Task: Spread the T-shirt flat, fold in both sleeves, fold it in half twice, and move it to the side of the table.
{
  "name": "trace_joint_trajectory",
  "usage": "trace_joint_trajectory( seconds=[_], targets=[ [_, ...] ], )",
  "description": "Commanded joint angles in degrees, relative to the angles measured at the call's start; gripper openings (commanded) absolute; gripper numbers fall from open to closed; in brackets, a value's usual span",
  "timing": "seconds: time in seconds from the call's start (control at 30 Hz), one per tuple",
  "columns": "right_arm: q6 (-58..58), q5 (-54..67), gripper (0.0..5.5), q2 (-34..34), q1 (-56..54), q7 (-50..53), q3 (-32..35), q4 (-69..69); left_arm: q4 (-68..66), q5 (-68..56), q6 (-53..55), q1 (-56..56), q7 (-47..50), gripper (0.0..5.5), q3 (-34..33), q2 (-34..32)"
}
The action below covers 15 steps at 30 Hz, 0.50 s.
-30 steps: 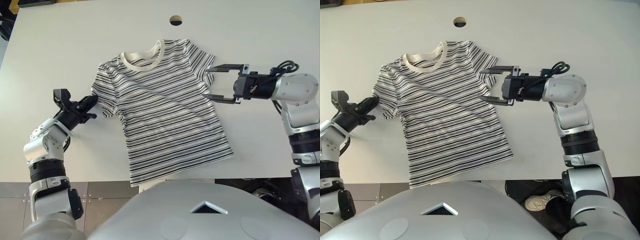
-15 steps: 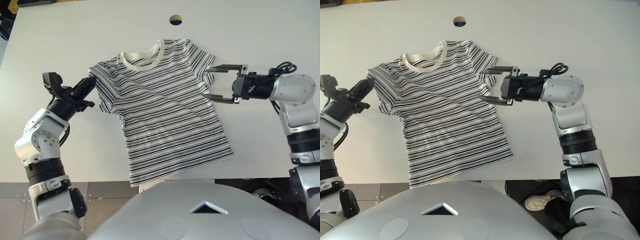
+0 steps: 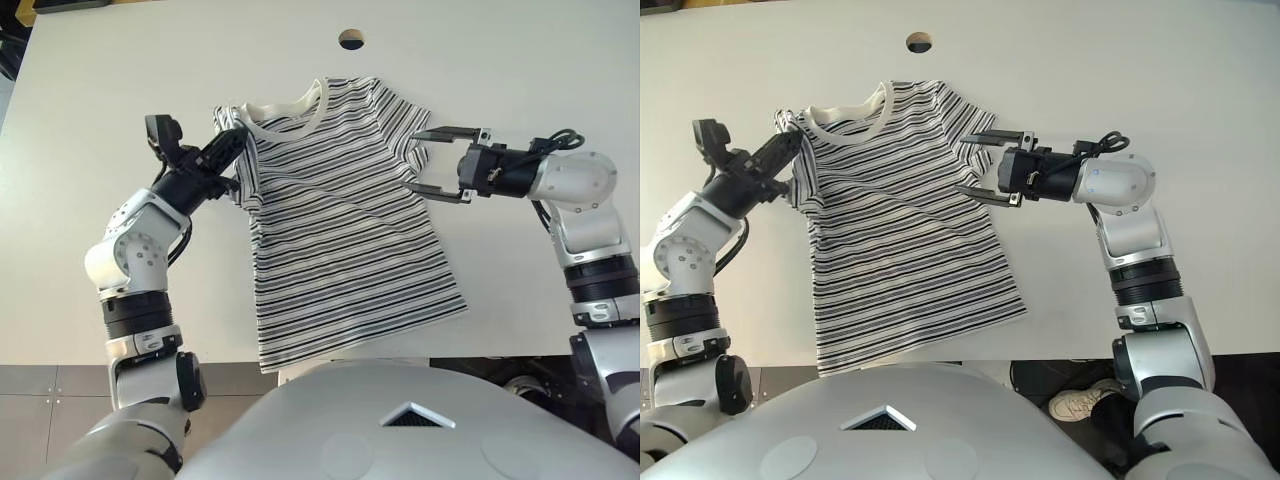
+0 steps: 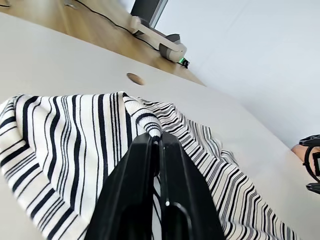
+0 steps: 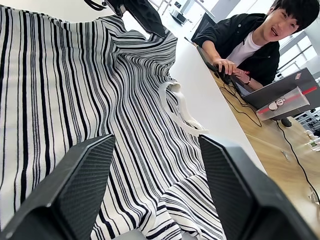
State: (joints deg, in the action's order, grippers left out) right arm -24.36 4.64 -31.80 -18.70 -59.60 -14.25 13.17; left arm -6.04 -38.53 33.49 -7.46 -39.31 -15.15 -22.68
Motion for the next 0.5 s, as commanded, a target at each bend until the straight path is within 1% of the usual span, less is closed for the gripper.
trace_joint_trajectory(
  seconds=[0.03,0.13,0.23,0.27,0.43,0.5],
  targets=[
    [-0.6,-0.3,3.11,0.4,-1.1,0.2,0.1,0.9,-1.9,2.0,-0.2,-1.9,1.2,0.14,2.6,2.1],
    [0.0,-0.9,3.11,0.9,-1.8,1.6,0.6,2.6,-2.8,3.0,-0.9,-2.5,1.3,0.14,4.0,3.4],
    [3.1,-1.3,3.11,2.7,-4.2,5.1,1.6,6.4,-3.4,4.4,-1.4,-2.5,1.5,0.14,4.9,3.7],
    [4.9,-0.6,3.11,3.8,-5.4,6.3,2.3,8.4,-3.5,4.9,-1.4,-2.4,1.6,0.36,5.0,3.6],
    [12.3,1.6,3.11,9.2,-13.7,11.3,6.1,22.1,-3.4,5.7,-0.9,-1.9,1.7,1.12,4.8,3.3],
    [15.1,2.4,3.48,11.4,-17.7,12.4,7.5,29.6,-3.0,5.7,-0.8,-1.8,1.6,1.54,4.8,3.4]
  ],
)
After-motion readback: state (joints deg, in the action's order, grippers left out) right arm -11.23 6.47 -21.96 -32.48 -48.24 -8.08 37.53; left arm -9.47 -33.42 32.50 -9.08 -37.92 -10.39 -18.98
